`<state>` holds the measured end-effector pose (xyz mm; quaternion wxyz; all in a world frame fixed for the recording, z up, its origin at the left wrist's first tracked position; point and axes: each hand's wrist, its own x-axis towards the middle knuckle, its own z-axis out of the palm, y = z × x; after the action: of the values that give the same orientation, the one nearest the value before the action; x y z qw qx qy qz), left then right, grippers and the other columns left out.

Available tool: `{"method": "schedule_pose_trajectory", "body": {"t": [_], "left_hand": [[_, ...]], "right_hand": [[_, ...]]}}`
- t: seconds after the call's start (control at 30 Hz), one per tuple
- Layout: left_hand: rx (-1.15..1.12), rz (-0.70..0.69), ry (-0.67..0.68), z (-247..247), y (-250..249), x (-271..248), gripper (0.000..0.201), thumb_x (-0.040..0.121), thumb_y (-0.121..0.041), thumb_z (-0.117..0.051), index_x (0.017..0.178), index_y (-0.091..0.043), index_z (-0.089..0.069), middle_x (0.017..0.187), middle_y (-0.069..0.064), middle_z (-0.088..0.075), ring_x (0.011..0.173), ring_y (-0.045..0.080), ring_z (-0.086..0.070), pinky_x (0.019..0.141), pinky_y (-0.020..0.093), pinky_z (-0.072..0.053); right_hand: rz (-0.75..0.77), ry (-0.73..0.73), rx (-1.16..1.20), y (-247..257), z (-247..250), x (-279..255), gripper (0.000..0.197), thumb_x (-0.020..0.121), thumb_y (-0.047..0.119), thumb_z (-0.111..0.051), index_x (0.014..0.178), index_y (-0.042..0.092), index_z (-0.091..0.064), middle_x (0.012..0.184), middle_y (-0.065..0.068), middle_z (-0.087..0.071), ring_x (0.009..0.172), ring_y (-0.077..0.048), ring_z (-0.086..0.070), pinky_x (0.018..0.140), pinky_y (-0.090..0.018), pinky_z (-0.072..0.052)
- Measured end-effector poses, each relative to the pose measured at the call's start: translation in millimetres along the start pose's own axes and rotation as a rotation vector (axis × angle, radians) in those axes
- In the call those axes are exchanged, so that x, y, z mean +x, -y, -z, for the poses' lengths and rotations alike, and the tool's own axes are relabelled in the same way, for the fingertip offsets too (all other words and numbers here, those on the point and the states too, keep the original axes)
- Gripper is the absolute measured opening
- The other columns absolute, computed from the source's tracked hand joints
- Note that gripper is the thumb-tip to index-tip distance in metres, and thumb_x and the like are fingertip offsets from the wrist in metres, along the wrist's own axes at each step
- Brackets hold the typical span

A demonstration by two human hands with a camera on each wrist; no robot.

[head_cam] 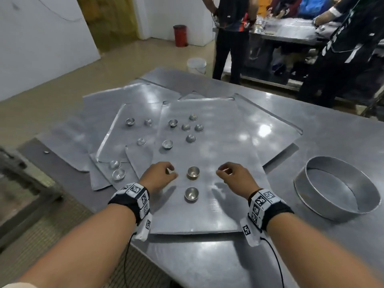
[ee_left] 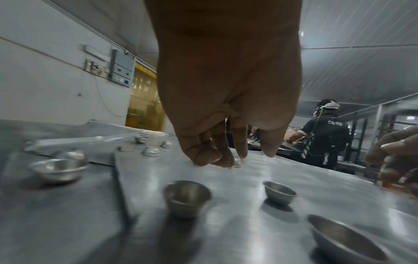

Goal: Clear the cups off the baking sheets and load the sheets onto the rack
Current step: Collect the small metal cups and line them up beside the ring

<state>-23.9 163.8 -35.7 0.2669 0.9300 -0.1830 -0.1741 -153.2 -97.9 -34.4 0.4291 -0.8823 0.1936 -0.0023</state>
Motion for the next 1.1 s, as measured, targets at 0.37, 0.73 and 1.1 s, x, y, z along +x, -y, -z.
{"method": "schedule_pose_trajectory", "body": {"t": [0.37, 0.73, 1.1], "left_hand": [[0.091, 0.009, 0.083, 24.1, 65.1, -18.0, 0.061, 0.078, -0.043, -0.081, 0.133, -0.028, -0.058, 0.123, 0.000, -0.050, 0.109, 0.018, -0.057, 0.086, 0.028, -0.041], [0.109, -0.065, 0.122, 6.4, 66.2, -6.0, 0.060, 0.079, -0.036, -0.081, 0.133, -0.021, -0.059, 0.125, 0.004, -0.055, 0.116, 0.024, -0.056, 0.096, 0.029, -0.044], [0.085, -0.144, 0.167, -0.3, 53.0, 8.4, 0.056, 0.080, -0.043, -0.076, 0.127, -0.016, -0.062, 0.120, 0.001, -0.055, 0.109, 0.021, -0.057, 0.093, 0.034, -0.047]], "right_hand": [[0.012, 0.166, -0.120, 31.2, -68.6, 9.8, 0.039, 0.080, 0.050, -0.076, 0.112, 0.029, -0.067, 0.102, 0.010, -0.067, 0.096, -0.012, -0.063, 0.087, -0.030, -0.049], [0.015, 0.216, -0.262, 26.2, -96.4, -10.8, 0.066, 0.074, 0.042, -0.075, 0.135, 0.038, -0.050, 0.124, 0.005, -0.059, 0.110, -0.015, -0.060, 0.097, -0.035, -0.049], [-0.042, 0.136, -0.310, 19.7, -97.4, -10.6, 0.056, 0.081, 0.040, -0.071, 0.134, 0.026, -0.057, 0.126, 0.001, -0.060, 0.110, -0.019, -0.061, 0.095, -0.035, -0.051]]}}
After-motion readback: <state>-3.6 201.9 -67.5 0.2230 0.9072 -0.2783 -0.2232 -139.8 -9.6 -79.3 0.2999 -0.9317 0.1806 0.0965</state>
